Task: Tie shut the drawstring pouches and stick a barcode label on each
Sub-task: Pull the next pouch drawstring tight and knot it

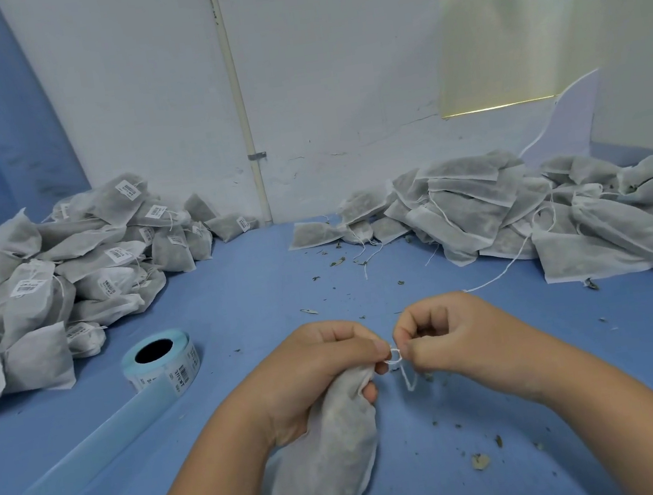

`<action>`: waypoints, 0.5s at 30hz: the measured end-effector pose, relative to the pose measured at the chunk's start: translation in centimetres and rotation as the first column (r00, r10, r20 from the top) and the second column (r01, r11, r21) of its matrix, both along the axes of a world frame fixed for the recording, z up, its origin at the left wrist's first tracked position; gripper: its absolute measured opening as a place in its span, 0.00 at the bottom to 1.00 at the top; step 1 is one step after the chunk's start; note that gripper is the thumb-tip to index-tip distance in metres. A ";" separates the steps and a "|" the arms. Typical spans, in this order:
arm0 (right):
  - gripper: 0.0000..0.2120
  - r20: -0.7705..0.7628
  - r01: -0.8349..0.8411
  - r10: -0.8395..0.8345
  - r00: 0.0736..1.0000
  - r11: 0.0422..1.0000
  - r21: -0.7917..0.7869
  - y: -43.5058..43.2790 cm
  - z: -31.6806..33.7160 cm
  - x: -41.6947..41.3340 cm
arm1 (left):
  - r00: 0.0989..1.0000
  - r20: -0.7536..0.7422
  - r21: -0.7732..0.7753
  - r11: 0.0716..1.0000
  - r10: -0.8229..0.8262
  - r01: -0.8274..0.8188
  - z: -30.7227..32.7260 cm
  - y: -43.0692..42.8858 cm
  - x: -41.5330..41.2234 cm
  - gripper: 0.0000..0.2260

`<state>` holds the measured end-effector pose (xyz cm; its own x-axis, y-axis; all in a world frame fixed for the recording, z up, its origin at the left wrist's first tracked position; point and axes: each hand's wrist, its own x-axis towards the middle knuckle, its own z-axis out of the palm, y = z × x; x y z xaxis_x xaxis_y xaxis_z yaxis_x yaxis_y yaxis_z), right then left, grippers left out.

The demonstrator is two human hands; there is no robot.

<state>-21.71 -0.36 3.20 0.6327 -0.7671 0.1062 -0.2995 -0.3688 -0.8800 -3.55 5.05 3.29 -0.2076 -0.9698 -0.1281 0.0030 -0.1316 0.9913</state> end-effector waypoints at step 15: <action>0.03 0.153 0.289 -0.247 0.957 0.749 -0.597 0.9 0.2 0.6 | 0.990 0.004 -0.122 0.983 0.140 -0.138 -0.1 -0.4 -0.1 0.07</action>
